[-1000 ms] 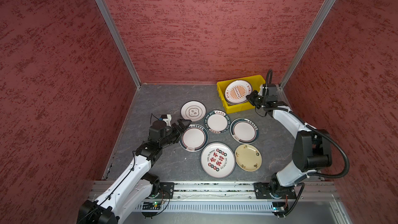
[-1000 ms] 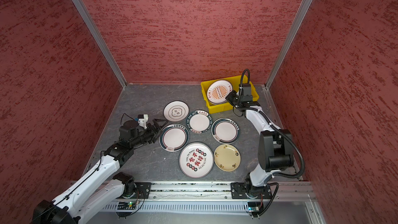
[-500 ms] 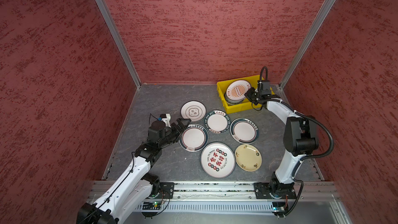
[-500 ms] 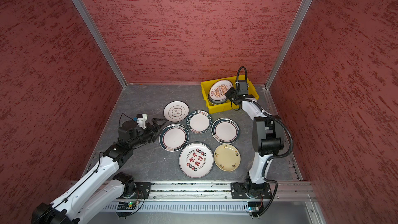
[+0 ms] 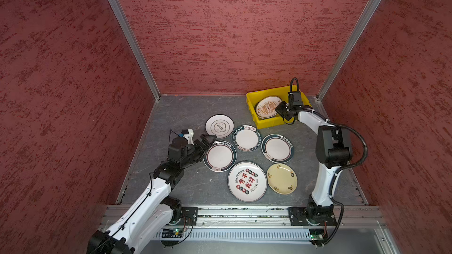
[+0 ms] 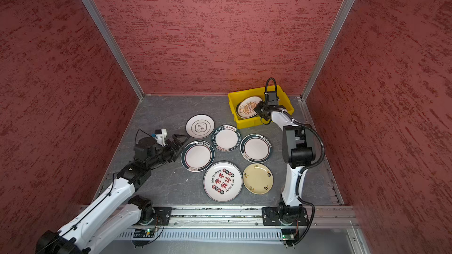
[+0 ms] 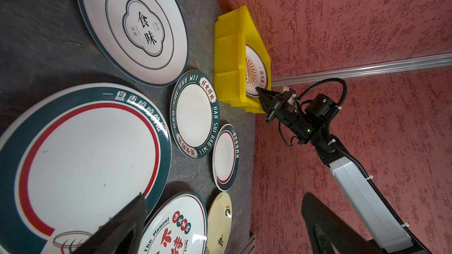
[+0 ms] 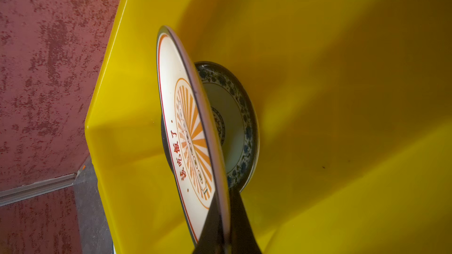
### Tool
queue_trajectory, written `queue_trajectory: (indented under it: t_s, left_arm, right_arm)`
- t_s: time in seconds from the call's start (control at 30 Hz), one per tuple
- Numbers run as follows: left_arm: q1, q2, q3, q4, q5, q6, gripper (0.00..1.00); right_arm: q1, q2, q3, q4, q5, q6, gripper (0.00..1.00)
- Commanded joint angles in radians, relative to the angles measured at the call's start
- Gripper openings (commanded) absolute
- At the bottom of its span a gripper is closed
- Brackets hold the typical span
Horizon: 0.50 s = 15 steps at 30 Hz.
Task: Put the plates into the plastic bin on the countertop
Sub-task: 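Lower the sunburst plate flat into the bin and open the right gripper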
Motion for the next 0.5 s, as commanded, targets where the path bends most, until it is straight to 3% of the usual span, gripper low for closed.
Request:
queue_trajectory:
  t_s: [0.0, 0.13, 0.27, 0.47]
  left_arm:
    - [0.003, 0.003, -0.014, 0.023, -0.012, -0.001, 0.99]
    - [0.003, 0.005, -0.014, 0.025, -0.011, -0.002, 0.99]
    - [0.006, 0.005, -0.014, 0.032, -0.007, -0.006, 0.99]
    - [0.008, 0.009, -0.005, 0.028, -0.006, -0.008, 0.99]
  right_arm:
    - [0.005, 0.021, 0.053, -0.007, -0.007, -0.017, 0.0]
    - [0.009, 0.029, 0.056, -0.003, -0.006, -0.034, 0.2]
    - [0.011, 0.026, 0.061, -0.004, -0.002, -0.045, 0.31]
    - [0.01, 0.016, 0.079, -0.02, 0.014, -0.1, 0.6]
